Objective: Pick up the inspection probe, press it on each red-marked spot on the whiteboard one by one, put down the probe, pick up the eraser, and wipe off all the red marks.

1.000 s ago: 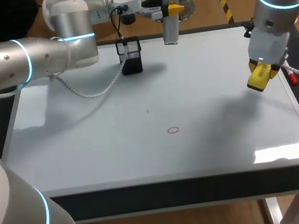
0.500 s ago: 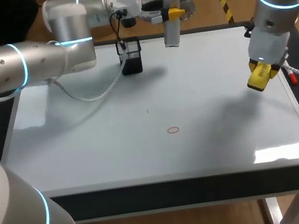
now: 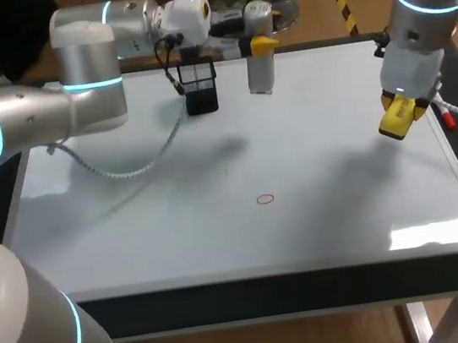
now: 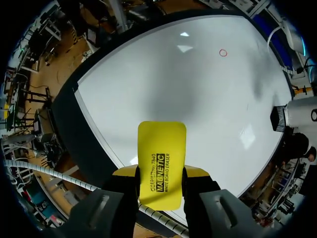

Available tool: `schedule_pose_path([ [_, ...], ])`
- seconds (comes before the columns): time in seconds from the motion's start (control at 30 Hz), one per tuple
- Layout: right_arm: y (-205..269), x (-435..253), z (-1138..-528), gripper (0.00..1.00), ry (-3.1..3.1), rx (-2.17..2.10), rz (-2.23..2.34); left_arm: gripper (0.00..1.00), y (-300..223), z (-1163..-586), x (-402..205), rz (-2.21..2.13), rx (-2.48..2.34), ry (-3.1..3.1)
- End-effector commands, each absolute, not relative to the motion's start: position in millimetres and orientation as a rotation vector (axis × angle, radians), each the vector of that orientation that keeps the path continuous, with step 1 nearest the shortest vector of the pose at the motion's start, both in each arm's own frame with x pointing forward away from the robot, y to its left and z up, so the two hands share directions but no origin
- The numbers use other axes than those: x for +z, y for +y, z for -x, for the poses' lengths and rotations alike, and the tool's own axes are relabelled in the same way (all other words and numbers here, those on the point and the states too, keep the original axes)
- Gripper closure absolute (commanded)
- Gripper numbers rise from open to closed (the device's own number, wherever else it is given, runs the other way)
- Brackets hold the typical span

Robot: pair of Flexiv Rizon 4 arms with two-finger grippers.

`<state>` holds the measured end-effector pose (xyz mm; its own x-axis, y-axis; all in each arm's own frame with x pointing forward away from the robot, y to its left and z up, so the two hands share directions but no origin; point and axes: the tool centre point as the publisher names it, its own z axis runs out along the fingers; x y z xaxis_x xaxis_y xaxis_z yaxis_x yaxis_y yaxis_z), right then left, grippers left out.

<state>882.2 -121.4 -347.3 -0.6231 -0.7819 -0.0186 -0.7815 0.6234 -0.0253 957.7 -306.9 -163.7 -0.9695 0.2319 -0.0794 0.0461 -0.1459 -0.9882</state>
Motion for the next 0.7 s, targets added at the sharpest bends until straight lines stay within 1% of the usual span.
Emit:
schedule_pose_path([
  [0.03,-121.9,-347.0,-882.6,1.0,2.806,-0.027,1.354,1.0,-294.4,-910.5,-168.6,0.223,2.312,-1.999],
  [0.33,-121.9,-347.0,-882.6,1.0,2.806,-0.027,1.354,1.0,-295.9,-861.5,-187.1,0.22,2.281,-1.95],
  [0.7,-121.9,-347.0,-882.6,1.0,2.806,-0.027,1.354,1.0,-286.1,-814.2,-215.9,0.137,2.264,-1.908],
])
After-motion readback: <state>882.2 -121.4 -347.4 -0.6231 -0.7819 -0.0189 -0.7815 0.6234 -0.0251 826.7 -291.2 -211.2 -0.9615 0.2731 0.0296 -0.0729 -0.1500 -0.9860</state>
